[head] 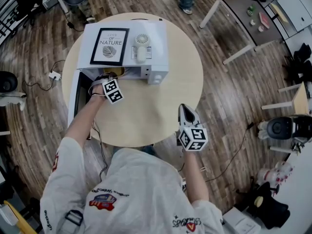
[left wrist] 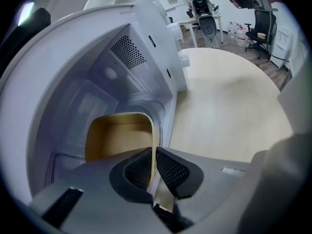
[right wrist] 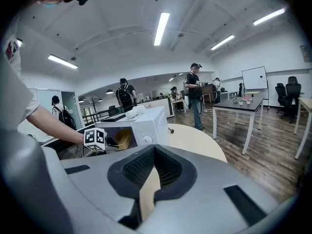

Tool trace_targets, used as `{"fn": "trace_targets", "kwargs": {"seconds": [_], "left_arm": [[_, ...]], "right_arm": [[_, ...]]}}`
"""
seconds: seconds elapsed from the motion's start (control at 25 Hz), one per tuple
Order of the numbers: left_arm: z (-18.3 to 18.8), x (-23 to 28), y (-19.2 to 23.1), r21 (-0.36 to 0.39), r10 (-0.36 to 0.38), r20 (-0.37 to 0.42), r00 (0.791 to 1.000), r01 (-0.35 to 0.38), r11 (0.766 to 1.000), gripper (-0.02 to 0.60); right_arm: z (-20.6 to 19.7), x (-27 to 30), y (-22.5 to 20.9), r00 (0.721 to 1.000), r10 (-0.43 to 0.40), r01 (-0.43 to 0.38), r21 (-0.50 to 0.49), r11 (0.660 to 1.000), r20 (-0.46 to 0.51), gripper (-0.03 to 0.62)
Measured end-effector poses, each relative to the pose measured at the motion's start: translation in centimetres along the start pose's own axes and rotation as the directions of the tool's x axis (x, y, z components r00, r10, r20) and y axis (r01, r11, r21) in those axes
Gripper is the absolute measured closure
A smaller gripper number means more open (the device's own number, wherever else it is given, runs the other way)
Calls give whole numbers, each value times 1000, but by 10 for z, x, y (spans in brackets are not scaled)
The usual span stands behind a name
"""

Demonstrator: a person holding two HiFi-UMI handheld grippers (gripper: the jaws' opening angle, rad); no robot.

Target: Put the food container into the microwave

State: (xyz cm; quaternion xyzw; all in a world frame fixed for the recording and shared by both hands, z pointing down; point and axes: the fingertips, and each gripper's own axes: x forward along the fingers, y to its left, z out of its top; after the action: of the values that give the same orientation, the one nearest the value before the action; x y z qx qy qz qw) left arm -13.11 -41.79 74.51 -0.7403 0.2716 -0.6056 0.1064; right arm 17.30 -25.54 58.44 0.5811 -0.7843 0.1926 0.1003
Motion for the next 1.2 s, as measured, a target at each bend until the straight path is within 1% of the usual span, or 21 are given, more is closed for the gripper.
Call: {"fn": "trace_targets", "kwargs": {"seconds": [0.44,0.84,1.04,1.2], "left_arm": [[-3,19,10,3,8,-10,1000,-8,1000,566],[3,31,17,29,28,-16,999,-27,999,565],[6,33,20,42,39,-18,999,-39,998,554],[9,31,24,35,59,-9,998,-58,998,535]], "right_arm": [[-7,15,11,1000,17,-17,2,1000,-25,591],[-20,14,6,999,6,-5,15,1000,-43,592],[-20,12,5,999,1,0,17,1000,-45,591],[-23,11,4,999,-2,3,18,1000,-48,591]]}}
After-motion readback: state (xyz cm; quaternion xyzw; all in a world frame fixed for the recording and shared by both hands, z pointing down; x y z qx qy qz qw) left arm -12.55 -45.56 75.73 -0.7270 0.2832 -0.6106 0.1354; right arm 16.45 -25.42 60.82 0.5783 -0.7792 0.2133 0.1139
